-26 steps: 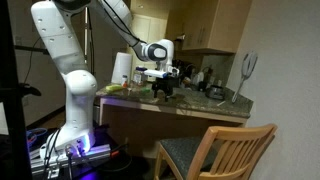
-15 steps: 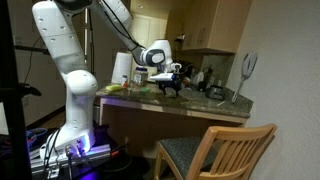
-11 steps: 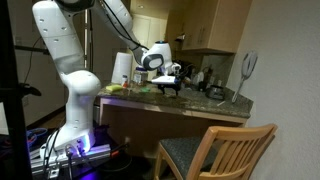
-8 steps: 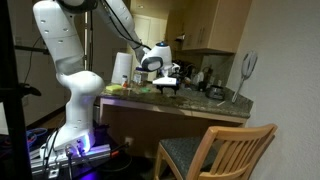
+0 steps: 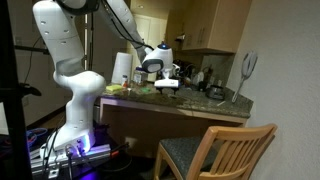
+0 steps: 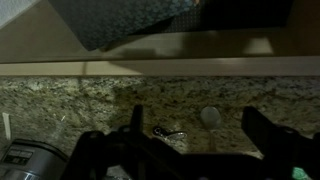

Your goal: Pick up the spoon from the counter and place it on the green object

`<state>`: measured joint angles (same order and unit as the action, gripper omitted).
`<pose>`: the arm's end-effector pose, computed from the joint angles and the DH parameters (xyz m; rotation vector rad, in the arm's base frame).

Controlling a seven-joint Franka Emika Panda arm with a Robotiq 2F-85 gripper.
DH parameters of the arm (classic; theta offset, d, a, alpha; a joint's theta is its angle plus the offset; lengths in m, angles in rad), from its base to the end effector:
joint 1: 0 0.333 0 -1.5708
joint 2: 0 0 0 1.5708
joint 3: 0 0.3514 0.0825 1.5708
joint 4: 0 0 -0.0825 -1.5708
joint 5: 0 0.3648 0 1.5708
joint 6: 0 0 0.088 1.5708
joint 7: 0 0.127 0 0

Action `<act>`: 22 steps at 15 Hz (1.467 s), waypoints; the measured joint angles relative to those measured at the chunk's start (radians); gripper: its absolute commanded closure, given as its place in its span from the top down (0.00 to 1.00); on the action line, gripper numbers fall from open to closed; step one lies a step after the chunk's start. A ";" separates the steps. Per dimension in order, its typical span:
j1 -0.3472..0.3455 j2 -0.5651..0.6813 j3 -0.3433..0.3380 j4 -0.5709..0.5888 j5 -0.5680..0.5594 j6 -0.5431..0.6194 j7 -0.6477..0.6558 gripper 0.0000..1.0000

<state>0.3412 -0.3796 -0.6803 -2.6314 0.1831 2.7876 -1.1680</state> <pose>0.4024 -0.1558 0.4218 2.8245 0.9546 0.8340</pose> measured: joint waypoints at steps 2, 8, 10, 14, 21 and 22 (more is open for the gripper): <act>0.068 0.041 -0.048 0.000 0.040 -0.001 -0.037 1.00; 0.247 0.026 -0.069 0.042 0.105 0.125 -0.090 1.00; 0.255 0.014 -0.063 0.073 0.104 0.157 -0.059 1.00; 0.255 0.019 -0.056 0.090 0.104 0.167 -0.032 1.00; 0.580 0.164 -0.384 0.210 0.385 -0.181 -0.187 1.00; 0.619 0.202 -0.425 0.232 0.422 -0.207 -0.200 1.00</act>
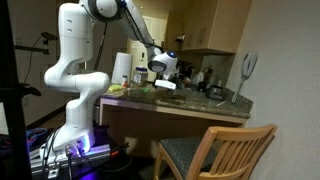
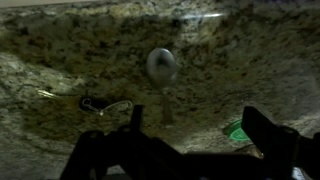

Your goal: Pick up the spoon from the counter and place it on the green object

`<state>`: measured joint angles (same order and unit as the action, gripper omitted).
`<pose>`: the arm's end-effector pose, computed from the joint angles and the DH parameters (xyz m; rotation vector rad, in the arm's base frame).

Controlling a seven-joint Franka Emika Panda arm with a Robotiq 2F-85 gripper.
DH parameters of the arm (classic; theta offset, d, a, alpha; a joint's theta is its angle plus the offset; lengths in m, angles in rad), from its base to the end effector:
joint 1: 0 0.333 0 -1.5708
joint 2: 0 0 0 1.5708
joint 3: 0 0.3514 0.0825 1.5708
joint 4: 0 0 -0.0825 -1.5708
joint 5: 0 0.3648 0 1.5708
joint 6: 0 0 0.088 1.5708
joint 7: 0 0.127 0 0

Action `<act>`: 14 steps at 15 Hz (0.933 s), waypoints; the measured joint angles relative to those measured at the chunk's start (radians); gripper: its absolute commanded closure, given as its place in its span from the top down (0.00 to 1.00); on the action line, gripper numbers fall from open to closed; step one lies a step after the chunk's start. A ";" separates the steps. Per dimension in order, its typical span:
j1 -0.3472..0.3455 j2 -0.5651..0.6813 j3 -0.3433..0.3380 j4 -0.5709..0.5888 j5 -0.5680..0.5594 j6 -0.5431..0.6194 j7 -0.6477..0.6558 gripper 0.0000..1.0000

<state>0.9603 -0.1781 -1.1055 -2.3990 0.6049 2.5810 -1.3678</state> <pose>0.4878 -0.0831 0.4002 -2.6179 -0.9943 -0.7555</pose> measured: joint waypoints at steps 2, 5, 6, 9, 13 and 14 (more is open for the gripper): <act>0.027 0.049 -0.021 0.027 0.023 -0.011 -0.001 1.00; 0.031 0.061 -0.022 0.034 0.027 -0.013 0.004 1.00; 0.032 0.065 -0.024 0.031 0.037 -0.013 0.008 1.00; 0.063 0.115 -0.036 0.010 0.137 -0.007 -0.016 1.00; 0.102 0.197 -0.029 -0.010 0.265 0.066 -0.046 1.00; 0.106 0.213 -0.026 -0.010 0.280 0.077 -0.047 1.00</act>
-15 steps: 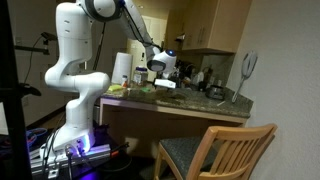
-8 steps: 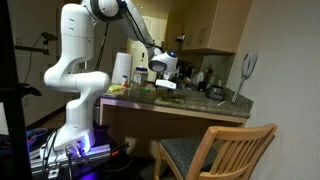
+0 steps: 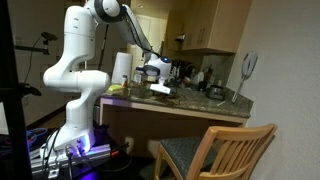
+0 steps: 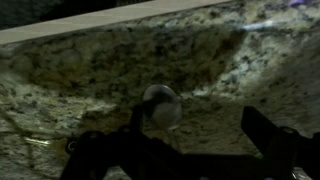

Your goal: Pick up the spoon from the counter and place it on the green object

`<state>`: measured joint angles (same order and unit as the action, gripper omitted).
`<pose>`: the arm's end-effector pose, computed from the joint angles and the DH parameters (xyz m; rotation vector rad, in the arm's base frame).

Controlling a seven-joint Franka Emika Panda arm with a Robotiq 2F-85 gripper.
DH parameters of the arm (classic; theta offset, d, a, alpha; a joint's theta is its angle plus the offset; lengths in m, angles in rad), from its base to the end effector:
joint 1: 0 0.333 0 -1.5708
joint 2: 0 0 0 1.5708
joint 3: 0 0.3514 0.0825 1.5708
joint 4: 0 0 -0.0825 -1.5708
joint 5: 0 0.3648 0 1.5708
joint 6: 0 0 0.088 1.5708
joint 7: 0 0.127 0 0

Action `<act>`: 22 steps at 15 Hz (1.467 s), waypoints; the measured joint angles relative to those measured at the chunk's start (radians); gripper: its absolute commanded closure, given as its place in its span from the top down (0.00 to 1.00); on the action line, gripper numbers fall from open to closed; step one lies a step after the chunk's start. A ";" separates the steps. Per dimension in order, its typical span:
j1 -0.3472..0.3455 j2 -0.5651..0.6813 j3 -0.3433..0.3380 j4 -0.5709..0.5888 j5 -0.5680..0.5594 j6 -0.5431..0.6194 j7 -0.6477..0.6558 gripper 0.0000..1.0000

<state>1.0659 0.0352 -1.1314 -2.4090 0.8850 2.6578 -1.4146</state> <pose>0.4977 -0.0464 0.3553 -2.7402 -0.8560 -0.6989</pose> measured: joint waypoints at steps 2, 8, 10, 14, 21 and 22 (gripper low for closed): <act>0.004 0.020 0.002 0.000 0.010 0.008 0.000 1.00; 0.004 0.025 0.004 0.002 0.012 0.035 0.000 0.85; 0.004 0.027 0.008 0.004 0.026 0.044 -0.007 0.66; 0.002 0.049 0.017 0.015 0.072 0.052 -0.039 0.38; -0.013 0.090 0.020 0.043 0.167 0.051 -0.090 0.11; -0.013 0.097 0.021 0.047 0.176 0.050 -0.090 0.11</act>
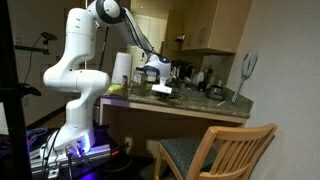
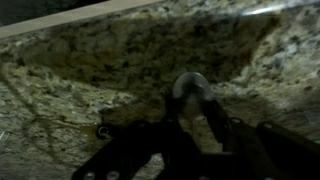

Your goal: Pick up the spoon from the counter and place it on the green object

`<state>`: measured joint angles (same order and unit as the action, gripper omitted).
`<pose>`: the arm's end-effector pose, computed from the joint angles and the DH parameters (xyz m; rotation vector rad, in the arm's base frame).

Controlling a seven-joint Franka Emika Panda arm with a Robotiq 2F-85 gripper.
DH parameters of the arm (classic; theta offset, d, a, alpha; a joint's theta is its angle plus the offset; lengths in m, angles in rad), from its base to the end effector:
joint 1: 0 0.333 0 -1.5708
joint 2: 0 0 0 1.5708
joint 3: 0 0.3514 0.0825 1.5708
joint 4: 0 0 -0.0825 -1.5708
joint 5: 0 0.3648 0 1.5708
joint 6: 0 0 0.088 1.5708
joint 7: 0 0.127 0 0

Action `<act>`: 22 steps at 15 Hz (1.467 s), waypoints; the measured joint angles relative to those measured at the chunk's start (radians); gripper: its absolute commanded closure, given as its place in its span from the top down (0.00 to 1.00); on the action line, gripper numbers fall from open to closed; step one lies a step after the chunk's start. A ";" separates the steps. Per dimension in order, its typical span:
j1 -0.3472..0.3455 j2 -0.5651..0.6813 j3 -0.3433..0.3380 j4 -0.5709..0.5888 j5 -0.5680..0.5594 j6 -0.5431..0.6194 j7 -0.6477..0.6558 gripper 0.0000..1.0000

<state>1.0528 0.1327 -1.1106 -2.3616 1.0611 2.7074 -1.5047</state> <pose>0.5142 -0.0484 0.3560 -2.8094 -0.8038 -0.7997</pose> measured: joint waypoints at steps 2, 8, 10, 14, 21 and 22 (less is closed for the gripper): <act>-0.001 0.012 0.001 0.008 0.016 -0.007 0.000 0.11; -0.140 -0.061 0.082 0.022 -0.292 -0.124 0.153 0.11; -0.180 -0.137 0.092 0.026 -0.463 -0.230 0.212 0.11; -0.457 -0.295 0.364 0.034 -0.582 -0.433 0.253 0.11; -0.734 -0.297 0.749 0.027 -0.345 -0.531 0.135 0.36; -0.744 -0.291 0.765 0.027 -0.341 -0.532 0.134 0.36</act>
<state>0.3089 -0.1579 -0.3458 -2.3348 0.7202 2.1749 -1.3708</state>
